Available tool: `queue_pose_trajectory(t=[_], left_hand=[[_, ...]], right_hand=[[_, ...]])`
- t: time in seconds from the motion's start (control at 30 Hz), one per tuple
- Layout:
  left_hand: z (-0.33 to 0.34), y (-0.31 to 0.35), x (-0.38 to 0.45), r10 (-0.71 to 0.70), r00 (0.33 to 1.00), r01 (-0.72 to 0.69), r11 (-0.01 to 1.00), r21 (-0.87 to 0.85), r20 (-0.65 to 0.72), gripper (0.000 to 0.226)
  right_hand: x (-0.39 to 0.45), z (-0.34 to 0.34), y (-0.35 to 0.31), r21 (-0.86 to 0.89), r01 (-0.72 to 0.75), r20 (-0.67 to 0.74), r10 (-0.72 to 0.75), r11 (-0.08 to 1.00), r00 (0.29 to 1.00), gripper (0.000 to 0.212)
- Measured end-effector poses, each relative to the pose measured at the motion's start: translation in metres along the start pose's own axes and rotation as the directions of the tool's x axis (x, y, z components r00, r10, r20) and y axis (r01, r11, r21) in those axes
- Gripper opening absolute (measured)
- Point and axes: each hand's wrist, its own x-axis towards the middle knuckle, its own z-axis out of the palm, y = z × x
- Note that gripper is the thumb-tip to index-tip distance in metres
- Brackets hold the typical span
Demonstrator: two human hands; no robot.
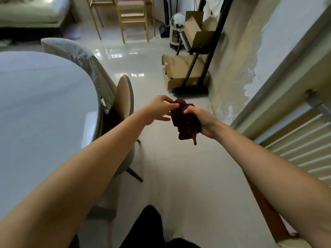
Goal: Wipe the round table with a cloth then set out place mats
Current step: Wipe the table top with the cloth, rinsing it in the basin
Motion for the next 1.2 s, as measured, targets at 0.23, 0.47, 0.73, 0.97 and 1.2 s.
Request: queue_pose_trajectory(t=[0.23, 0.47, 0.73, 0.97, 1.2], left_hand=[[-0.004, 0.064, 0.140, 0.041, 0.999, -0.041, 0.996, 0.083, 0.000, 0.032], [-0.044, 0.154, 0.311, 0.040, 0.999, -0.044, 0.992, 0.120, 0.033, 0.025], [-0.108, 0.217, 0.477, 0.050, 0.998, -0.048, 0.996, 0.076, -0.027, 0.016], [-0.223, 0.242, 0.614, -0.036, 0.965, 0.012, 0.995, -0.095, -0.259, 0.019], [-0.372, 0.235, 0.675, -0.169, 0.842, 0.059, 0.973, -0.223, -0.512, 0.022]], right_hand=[[0.103, -0.080, -0.056, 0.106, 0.033, -0.027, -0.031, 0.994, 0.999, 0.015], [0.242, -0.149, -0.155, 0.071, 0.013, -0.120, -0.004, 0.997, 0.993, 0.025], [0.406, -0.195, -0.244, 0.035, 0.029, -0.116, -0.025, 0.999, 0.993, 0.026], [0.612, -0.186, -0.334, -0.029, -0.009, 0.036, 0.010, 1.000, 0.999, 0.031], [0.777, -0.096, -0.412, -0.040, -0.113, 0.368, 0.120, 0.993, 0.922, 0.040]])
